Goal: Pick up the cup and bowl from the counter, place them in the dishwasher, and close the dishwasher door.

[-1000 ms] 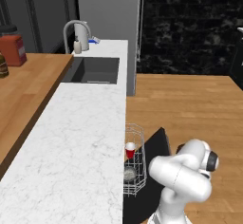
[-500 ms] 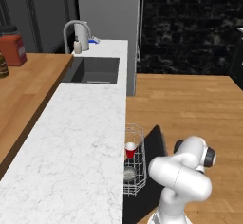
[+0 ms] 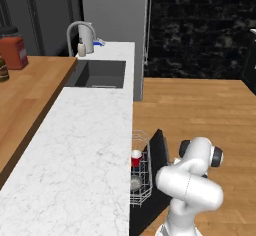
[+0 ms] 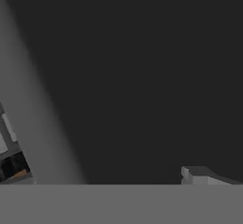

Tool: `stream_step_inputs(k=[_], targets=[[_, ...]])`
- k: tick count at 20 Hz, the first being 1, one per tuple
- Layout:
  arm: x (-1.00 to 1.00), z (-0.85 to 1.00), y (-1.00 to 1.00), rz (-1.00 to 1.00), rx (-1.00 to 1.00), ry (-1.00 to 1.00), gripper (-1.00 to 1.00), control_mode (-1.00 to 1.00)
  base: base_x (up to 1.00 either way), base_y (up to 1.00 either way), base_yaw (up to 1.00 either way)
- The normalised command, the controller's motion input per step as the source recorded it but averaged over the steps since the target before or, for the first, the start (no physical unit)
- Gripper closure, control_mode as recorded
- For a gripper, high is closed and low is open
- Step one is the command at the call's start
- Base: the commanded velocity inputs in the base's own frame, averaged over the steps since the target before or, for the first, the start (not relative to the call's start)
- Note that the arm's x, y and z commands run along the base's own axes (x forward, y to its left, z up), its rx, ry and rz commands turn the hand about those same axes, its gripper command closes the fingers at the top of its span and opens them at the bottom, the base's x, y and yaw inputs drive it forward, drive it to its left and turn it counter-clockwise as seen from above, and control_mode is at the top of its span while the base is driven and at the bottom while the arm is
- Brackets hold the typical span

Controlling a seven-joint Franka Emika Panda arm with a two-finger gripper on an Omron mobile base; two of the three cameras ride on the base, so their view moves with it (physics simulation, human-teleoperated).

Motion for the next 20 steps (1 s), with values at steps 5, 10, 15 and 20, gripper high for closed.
stream_step_inputs(k=[5, 10, 15, 20], targets=[[-0.69, 0.0, 1.0, 0.08, 0.1, 0.0, -1.0, -1.0, 0.0, 0.0, 0.0], [-0.61, -0.03, 1.0, 0.04, 0.07, 0.0, -1.0, -1.0, 0.0, 0.0, 0.0], [-0.55, -0.34, 1.0, -0.03, 0.08, -0.11, -1.0, -1.0, 0.0, 0.0, 0.0], [-0.49, -0.42, 1.0, -0.11, 0.1, -0.1, -1.0, -1.0, 0.0, 0.0, 0.0]])
